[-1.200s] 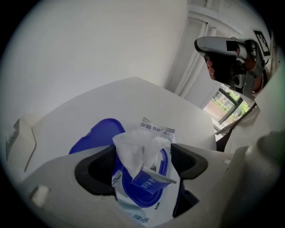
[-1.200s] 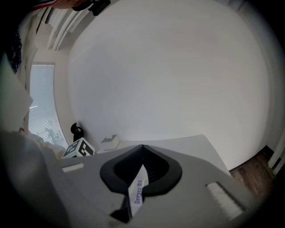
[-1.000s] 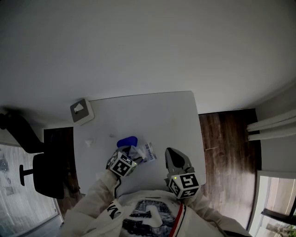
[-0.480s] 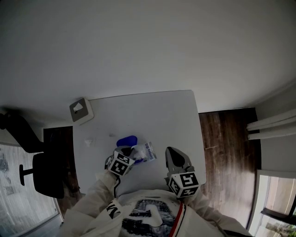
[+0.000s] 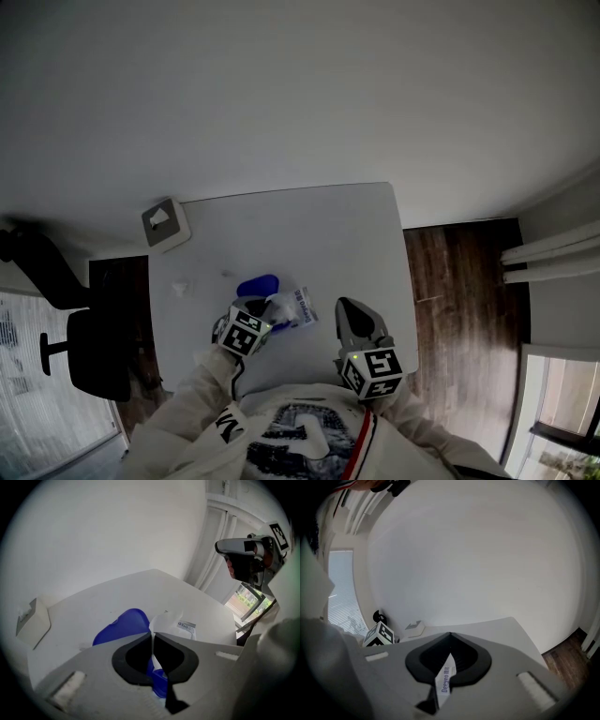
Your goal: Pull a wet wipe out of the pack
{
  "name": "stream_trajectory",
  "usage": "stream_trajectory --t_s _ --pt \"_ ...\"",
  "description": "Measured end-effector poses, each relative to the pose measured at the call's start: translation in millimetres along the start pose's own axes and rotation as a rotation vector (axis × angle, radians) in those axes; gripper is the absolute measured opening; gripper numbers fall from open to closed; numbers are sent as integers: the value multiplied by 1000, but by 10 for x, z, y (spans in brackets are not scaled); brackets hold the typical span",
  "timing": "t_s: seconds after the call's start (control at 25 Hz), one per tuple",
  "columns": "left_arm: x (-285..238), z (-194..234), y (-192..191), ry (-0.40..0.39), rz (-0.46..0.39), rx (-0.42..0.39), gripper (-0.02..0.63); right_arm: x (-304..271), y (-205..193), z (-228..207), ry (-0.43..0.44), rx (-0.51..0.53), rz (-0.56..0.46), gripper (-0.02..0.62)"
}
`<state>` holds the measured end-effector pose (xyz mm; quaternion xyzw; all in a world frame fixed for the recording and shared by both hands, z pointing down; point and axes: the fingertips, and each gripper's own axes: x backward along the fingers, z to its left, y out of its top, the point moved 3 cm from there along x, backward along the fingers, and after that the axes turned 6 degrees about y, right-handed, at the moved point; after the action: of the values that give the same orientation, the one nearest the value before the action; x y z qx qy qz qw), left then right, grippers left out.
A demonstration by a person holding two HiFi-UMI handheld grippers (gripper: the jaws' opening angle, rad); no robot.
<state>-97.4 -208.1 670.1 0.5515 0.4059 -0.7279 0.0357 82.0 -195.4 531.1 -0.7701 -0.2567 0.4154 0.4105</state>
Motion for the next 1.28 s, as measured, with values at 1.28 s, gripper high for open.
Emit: stream_trajectory --t_s 1.28 --pt "277 -19 -7 126 -61 44 6 131 -3 -63 45 -12 -24 5"
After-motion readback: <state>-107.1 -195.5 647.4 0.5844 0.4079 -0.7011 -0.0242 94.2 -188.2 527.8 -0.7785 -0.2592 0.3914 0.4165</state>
